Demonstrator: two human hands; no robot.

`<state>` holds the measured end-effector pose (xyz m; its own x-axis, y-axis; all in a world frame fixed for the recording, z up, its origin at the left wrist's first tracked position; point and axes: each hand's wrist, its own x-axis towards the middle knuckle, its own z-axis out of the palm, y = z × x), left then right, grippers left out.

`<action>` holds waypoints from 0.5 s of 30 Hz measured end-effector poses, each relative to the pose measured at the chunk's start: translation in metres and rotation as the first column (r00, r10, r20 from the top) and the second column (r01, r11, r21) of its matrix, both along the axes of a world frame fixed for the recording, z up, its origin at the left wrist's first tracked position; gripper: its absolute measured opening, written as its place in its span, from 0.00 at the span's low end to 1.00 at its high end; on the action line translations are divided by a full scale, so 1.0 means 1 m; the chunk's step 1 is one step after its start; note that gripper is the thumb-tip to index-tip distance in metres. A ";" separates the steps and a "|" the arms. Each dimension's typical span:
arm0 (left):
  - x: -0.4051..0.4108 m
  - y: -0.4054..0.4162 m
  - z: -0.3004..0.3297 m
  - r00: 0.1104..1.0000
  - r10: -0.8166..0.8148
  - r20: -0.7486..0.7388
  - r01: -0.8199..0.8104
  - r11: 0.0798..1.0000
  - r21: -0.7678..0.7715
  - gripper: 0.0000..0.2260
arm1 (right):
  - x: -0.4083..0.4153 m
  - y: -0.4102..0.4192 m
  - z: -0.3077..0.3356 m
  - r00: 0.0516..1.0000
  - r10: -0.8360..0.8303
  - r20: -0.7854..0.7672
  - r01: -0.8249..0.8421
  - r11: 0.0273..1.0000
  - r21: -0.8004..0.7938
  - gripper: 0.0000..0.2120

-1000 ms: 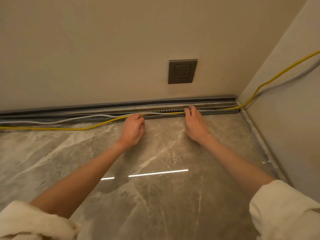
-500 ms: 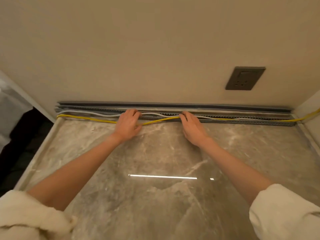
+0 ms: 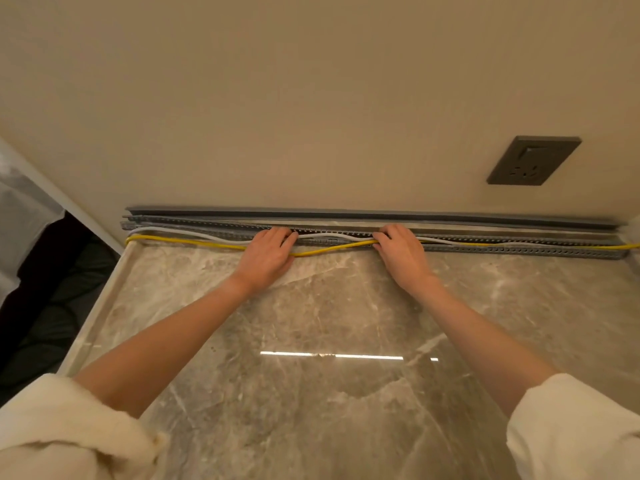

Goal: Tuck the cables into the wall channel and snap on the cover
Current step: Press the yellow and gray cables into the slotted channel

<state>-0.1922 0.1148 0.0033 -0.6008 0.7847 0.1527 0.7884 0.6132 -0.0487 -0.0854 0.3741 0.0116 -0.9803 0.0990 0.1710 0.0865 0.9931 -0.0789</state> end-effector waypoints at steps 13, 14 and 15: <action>-0.016 0.009 0.021 0.984 -0.138 -0.112 0.135 0.990 -0.033 0.08 | 0.003 0.000 -0.007 0.997 -0.001 -0.080 0.002 1.000 0.016 0.12; -0.019 0.009 0.023 0.985 -0.150 -0.088 0.147 0.988 -0.039 0.07 | 0.004 0.001 -0.008 0.997 0.002 -0.074 0.000 1.000 0.029 0.14; -0.022 0.009 0.027 0.984 -0.160 -0.072 0.157 0.987 -0.043 0.07 | 0.004 0.002 -0.008 0.998 0.003 -0.059 -0.001 0.999 0.040 0.16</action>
